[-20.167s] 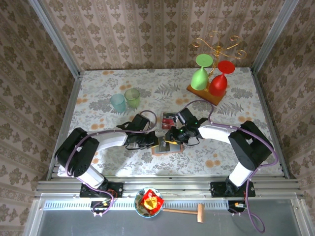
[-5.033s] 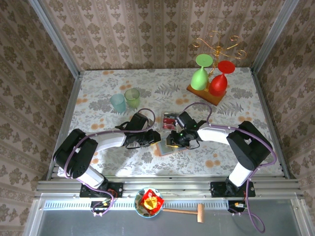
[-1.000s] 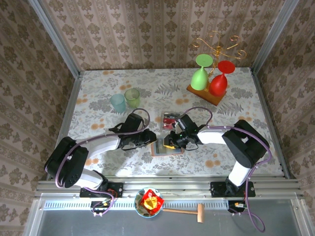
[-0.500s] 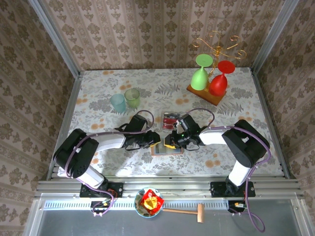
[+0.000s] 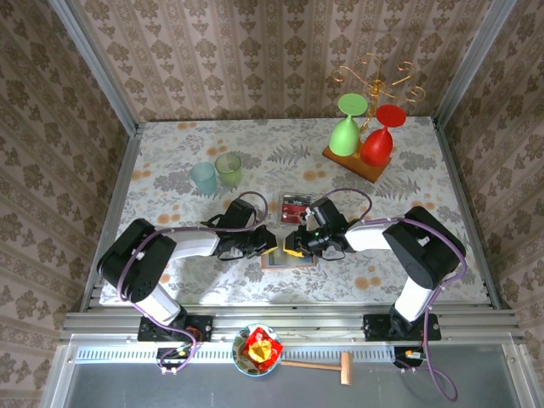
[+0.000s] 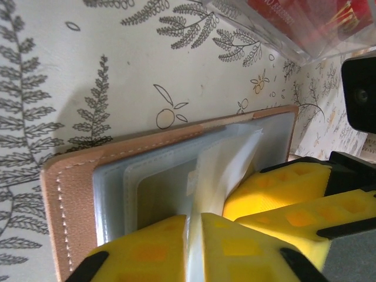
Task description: Take the credit cards out of the card holder
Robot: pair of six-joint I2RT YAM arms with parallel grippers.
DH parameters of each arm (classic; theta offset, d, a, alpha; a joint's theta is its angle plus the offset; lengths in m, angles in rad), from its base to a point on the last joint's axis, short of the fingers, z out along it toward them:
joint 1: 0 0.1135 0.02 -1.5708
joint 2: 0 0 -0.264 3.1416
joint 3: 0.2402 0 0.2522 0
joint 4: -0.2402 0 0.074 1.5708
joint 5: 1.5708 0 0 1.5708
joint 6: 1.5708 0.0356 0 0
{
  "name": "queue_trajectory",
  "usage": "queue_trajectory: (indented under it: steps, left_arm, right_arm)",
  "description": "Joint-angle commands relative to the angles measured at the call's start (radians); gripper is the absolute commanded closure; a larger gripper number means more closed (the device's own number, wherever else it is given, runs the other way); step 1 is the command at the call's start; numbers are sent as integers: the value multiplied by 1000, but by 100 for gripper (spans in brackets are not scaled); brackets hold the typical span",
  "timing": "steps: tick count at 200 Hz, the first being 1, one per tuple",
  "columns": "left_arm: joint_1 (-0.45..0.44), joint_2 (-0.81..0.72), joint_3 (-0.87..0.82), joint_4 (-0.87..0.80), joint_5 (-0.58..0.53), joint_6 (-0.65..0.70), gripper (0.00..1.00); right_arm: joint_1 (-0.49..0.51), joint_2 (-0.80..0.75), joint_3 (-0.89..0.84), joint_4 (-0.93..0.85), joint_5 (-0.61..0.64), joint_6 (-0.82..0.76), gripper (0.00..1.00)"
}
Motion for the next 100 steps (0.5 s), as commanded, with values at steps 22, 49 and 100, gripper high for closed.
queue_trajectory:
  steps: [22,49,100]
  left_arm:
    - [-8,14,-7,29,21,-4,88]
    - [-7,13,-6,33,27,-5,86]
    - [-8,-1,12,10,33,9,82]
  right_arm:
    - [-7,16,-9,-9,-2,16,76]
    - [-7,-2,3,-20,-1,22,74]
    - [-13,-101,44,-136,26,-7,72]
